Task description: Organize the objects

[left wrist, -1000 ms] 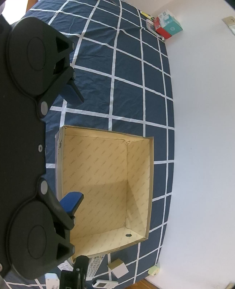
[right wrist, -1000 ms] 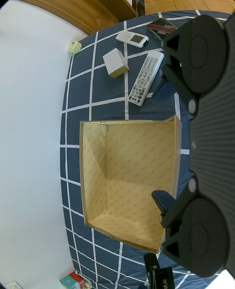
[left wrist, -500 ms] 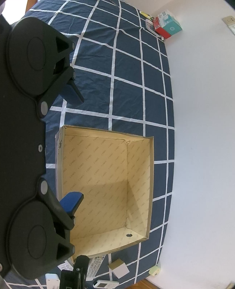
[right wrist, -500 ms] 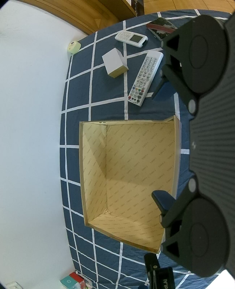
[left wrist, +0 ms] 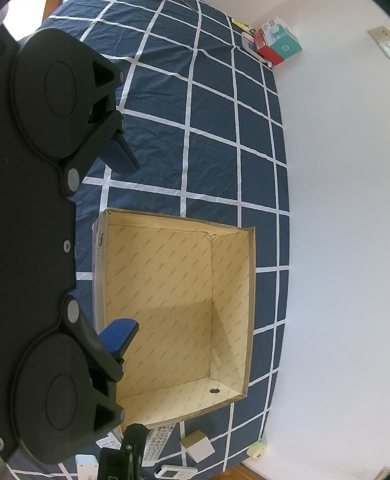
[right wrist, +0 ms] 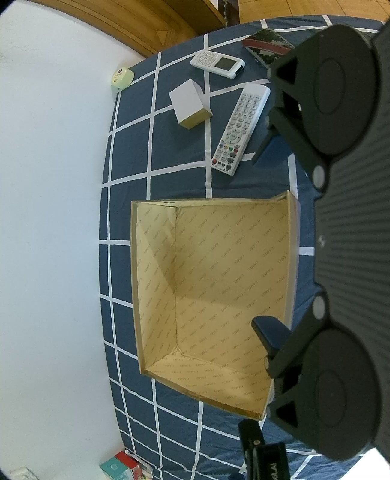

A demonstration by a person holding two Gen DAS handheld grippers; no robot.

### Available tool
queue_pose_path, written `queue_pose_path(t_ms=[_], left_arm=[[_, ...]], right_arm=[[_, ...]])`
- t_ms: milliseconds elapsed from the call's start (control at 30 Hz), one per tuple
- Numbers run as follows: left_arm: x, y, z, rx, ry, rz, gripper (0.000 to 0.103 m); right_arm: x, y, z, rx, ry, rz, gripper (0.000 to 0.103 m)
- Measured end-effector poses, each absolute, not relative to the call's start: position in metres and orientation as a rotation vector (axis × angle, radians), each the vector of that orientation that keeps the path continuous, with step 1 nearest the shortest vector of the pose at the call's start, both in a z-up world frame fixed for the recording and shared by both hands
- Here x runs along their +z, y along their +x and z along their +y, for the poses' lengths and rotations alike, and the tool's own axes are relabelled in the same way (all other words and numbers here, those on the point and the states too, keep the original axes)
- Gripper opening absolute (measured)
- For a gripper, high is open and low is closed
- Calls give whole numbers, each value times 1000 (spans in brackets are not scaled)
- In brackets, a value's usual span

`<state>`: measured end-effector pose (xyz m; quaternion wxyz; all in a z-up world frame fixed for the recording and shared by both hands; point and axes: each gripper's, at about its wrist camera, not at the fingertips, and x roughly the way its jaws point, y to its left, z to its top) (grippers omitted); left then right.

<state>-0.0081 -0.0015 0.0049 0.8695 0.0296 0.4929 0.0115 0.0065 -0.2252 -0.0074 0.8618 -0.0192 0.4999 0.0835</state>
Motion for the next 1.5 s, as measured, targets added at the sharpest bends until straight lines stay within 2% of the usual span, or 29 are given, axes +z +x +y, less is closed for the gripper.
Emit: queue_pose_path(t_ms=[600,1133,1500], left_arm=[[2,-21,-24,-27,99,1047,103],[-24,-35,-97,-171,174,1126,103],[-43,-45,-177,-237,208,1173,103]], right_arm=[[-11,-19,-249,143,9,1056,103],[-32,-41,-335,10,102,1114,103],[-48,-38,-425,-44,126,1165,103]])
